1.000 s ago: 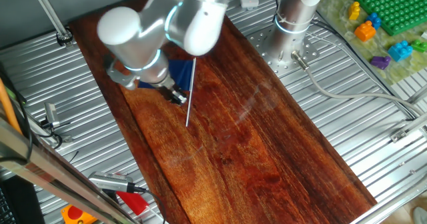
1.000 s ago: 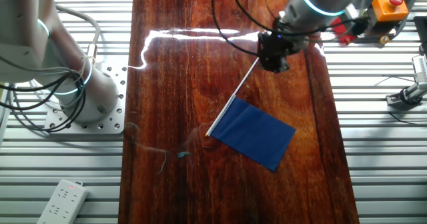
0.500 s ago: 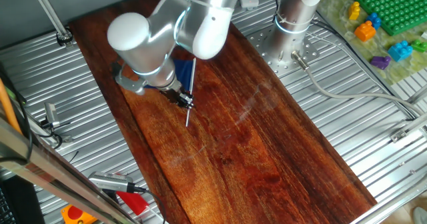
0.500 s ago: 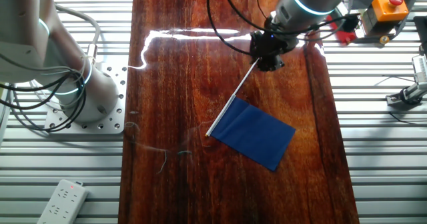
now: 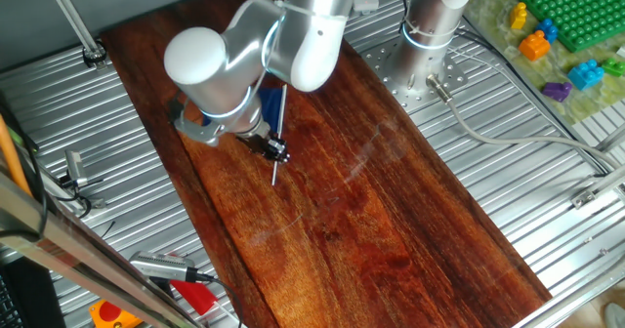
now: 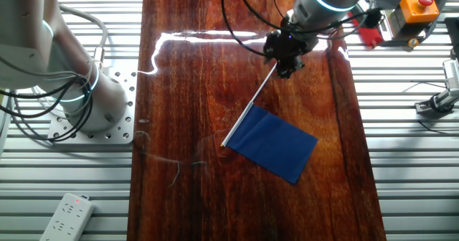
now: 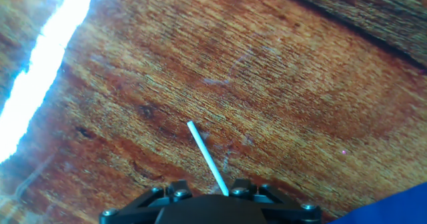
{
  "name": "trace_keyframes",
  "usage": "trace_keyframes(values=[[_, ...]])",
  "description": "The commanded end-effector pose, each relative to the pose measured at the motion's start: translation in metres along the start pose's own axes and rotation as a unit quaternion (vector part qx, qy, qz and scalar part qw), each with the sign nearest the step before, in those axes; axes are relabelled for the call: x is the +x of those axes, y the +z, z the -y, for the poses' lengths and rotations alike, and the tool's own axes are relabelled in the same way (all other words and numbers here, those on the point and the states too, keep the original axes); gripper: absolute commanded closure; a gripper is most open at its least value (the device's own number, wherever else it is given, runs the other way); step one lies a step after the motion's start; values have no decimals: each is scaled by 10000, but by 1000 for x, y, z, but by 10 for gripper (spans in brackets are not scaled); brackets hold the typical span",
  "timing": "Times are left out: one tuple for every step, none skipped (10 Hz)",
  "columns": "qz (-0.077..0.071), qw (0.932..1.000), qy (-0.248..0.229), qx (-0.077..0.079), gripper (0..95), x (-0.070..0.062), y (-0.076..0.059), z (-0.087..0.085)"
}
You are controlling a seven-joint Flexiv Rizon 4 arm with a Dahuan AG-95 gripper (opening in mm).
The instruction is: Wave the flag
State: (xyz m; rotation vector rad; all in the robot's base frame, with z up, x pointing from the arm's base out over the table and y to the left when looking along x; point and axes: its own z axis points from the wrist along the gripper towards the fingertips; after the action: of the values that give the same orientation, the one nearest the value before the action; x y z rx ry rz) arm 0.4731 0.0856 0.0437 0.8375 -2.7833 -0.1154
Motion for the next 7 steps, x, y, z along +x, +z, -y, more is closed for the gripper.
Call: trace_keyframes(values=[[29,10000,-43,35,760,0,7,3],[41,10000,-50,42,760,-1,10,4],[56,9999,-57,69,760,-2,16,6],[54,9999,-55,77,760,-3,18,7],[60,9999,-62,86,760,-4,21,8],[62,9999,-55,92,760,-4,23,9],[63,9999,-52,92,760,-4,24,9]])
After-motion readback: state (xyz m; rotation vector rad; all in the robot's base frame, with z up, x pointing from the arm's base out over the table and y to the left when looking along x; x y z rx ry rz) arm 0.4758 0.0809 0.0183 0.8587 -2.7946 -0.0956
